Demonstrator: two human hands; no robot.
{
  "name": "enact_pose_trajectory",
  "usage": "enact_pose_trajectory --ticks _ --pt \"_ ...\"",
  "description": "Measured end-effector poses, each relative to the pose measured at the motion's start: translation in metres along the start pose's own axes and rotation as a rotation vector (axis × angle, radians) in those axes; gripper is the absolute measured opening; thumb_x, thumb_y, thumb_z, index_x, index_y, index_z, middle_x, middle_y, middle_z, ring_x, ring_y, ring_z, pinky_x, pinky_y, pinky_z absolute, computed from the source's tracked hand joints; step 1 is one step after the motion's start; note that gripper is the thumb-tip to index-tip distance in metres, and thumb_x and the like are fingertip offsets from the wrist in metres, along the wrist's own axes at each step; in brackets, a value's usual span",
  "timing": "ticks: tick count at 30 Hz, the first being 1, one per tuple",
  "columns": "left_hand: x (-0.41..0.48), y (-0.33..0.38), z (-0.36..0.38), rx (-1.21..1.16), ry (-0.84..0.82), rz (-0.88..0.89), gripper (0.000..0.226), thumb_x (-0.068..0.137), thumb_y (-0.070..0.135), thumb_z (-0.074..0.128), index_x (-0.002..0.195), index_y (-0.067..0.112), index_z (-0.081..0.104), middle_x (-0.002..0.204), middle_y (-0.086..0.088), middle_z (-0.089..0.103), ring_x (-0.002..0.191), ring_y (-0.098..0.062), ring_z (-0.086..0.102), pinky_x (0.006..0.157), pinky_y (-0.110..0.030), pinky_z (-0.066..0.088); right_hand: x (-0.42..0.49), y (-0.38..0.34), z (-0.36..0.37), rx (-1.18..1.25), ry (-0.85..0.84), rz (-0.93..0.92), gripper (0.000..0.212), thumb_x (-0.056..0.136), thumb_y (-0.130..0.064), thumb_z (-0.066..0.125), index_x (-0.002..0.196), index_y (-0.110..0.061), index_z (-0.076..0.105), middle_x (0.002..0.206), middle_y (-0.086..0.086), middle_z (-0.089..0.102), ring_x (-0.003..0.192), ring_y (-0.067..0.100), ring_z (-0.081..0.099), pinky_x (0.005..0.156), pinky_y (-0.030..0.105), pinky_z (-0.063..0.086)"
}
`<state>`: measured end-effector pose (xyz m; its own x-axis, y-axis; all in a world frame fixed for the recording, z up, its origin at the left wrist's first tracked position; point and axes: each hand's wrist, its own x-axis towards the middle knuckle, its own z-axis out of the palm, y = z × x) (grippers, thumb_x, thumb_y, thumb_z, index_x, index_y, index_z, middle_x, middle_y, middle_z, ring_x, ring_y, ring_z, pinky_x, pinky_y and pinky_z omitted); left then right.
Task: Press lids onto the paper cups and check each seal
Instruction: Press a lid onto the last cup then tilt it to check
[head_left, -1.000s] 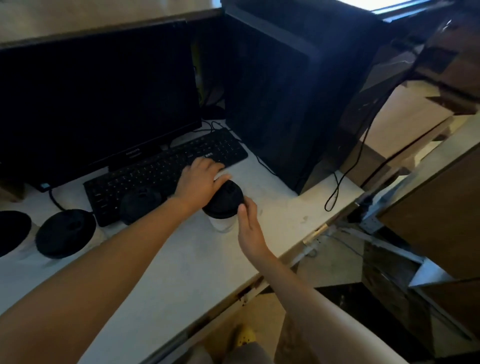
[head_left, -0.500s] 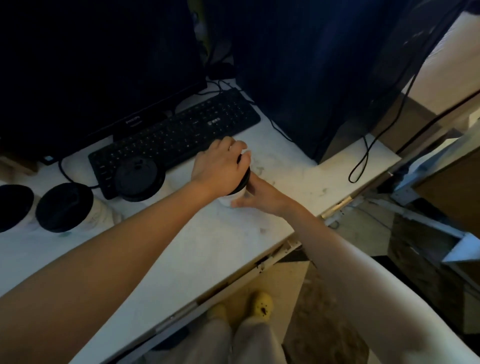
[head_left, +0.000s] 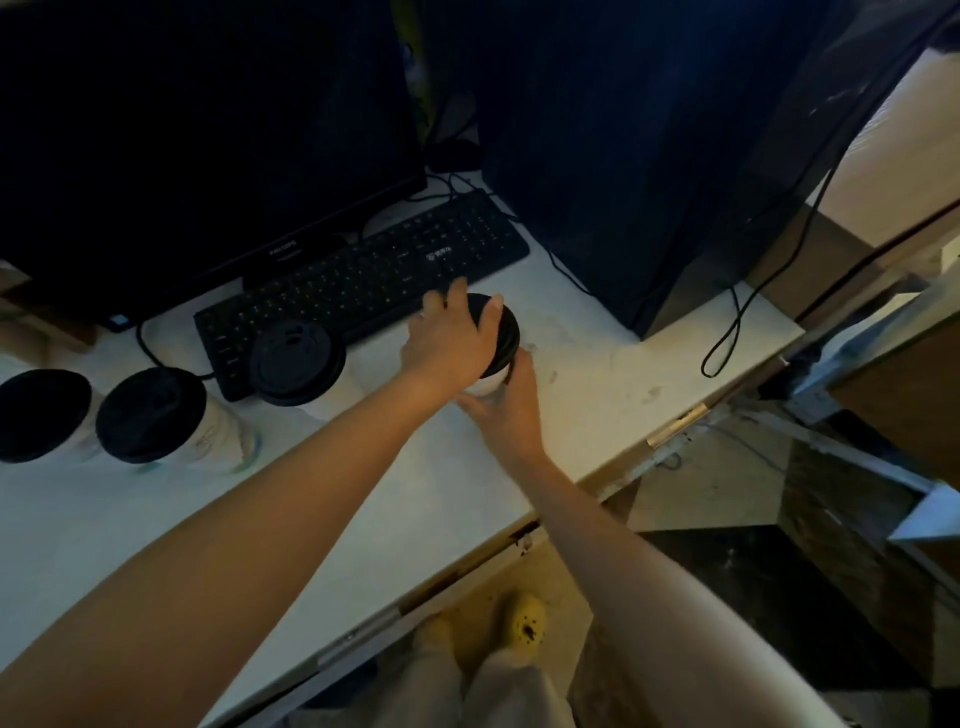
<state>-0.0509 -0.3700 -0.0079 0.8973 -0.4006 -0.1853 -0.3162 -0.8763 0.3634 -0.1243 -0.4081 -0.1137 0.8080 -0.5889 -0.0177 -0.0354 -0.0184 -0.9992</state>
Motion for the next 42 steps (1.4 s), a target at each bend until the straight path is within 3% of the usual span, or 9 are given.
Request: enact_pose_trajectory --ticks 5,9,15,20,25,31,36,39,42 --pt "0.007 -0.018 -0.008 -0.032 0.015 0.266 0.049 0.096 0.045 0.033 0.140 0.023 0.037 0.145 -0.005 0.039 0.132 -0.028 0.032 0.108 -0.038 0.028 -0.009 0.003 -0.002 -0.154 -0.012 -0.059 0.070 0.074 -0.016 0.074 0.132 -0.010 0.036 0.124 0.003 0.046 0.116 0.015 0.047 0.101 0.042 0.043" --pt "0.015 -0.027 -0.024 0.112 -0.166 0.472 0.047 0.098 0.045 0.027 0.142 0.032 0.033 0.149 0.003 0.034 0.138 -0.022 0.024 0.111 -0.046 0.024 0.018 -0.012 -0.022 -0.039 -0.368 0.033 0.075 0.073 -0.001 0.075 0.128 -0.023 0.030 0.123 -0.008 0.046 0.116 0.001 0.046 0.088 0.003 0.039" --pt "0.015 -0.006 -0.014 0.263 -0.062 0.329 0.055 0.094 0.054 0.021 0.144 0.032 0.027 0.151 0.001 0.032 0.139 -0.021 0.024 0.106 -0.051 0.025 0.005 0.005 0.009 -0.128 -0.064 0.018 0.081 0.062 -0.020 0.085 0.128 -0.018 0.038 0.123 0.001 0.047 0.114 0.014 0.047 0.097 0.027 0.042" --pt "0.016 -0.009 -0.006 0.230 -0.014 0.331 0.048 0.094 0.045 0.026 0.139 0.030 0.035 0.145 0.002 0.038 0.132 -0.019 0.032 0.097 -0.044 0.036 0.015 0.007 -0.006 -0.096 -0.267 -0.007 0.082 0.069 -0.008 0.080 0.130 -0.025 0.029 0.123 -0.019 0.042 0.112 -0.020 0.040 0.096 0.007 0.034" --pt "0.018 -0.010 -0.003 0.242 -0.003 0.326 0.046 0.094 0.044 0.027 0.136 0.029 0.038 0.142 0.004 0.039 0.129 -0.019 0.033 0.094 -0.041 0.038 0.030 0.007 -0.018 -0.183 -0.437 0.031 0.083 0.072 -0.009 0.078 0.128 -0.031 0.021 0.122 -0.024 0.036 0.111 -0.017 0.033 0.085 -0.007 0.026" --pt "0.018 -0.010 -0.014 0.267 -0.089 0.375 0.048 0.095 0.048 0.028 0.140 0.031 0.032 0.146 0.002 0.035 0.134 -0.020 0.029 0.103 -0.047 0.031 0.021 -0.008 -0.014 -0.137 -0.345 0.067 0.079 0.069 -0.009 0.080 0.134 -0.017 0.034 0.119 -0.011 0.047 0.108 -0.004 0.045 0.081 -0.002 0.038" --pt "0.015 0.002 -0.087 -0.003 0.084 0.397 0.060 0.091 0.056 0.037 0.144 0.028 0.027 0.146 -0.008 0.037 0.136 -0.027 0.029 0.108 -0.047 0.031 0.042 -0.078 -0.022 -0.197 -0.278 -0.148 0.072 0.068 -0.010 0.080 0.130 -0.009 0.043 0.116 -0.007 0.052 0.094 -0.027 0.046 0.078 -0.001 0.038" --pt "0.015 0.013 -0.148 -0.152 0.081 0.181 0.080 0.082 0.070 0.039 0.146 0.023 0.024 0.146 -0.013 0.036 0.131 -0.033 0.038 0.103 -0.047 0.040 0.065 -0.132 -0.021 -0.332 -0.200 -0.285 0.077 0.065 -0.023 0.083 0.131 -0.017 0.044 0.122 -0.001 0.049 0.112 0.007 0.046 0.094 0.024 0.043" --pt "0.009 0.012 -0.199 -0.454 -0.160 -0.006 0.092 0.073 0.079 0.041 0.148 0.033 0.012 0.145 -0.005 0.037 0.115 -0.029 0.050 0.073 -0.044 0.058 0.087 -0.174 -0.021 -0.548 -0.157 -0.502 0.078 0.060 -0.031 0.085 0.127 -0.020 0.047 0.117 0.002 0.053 0.111 0.023 0.045 0.090 0.030 0.041"
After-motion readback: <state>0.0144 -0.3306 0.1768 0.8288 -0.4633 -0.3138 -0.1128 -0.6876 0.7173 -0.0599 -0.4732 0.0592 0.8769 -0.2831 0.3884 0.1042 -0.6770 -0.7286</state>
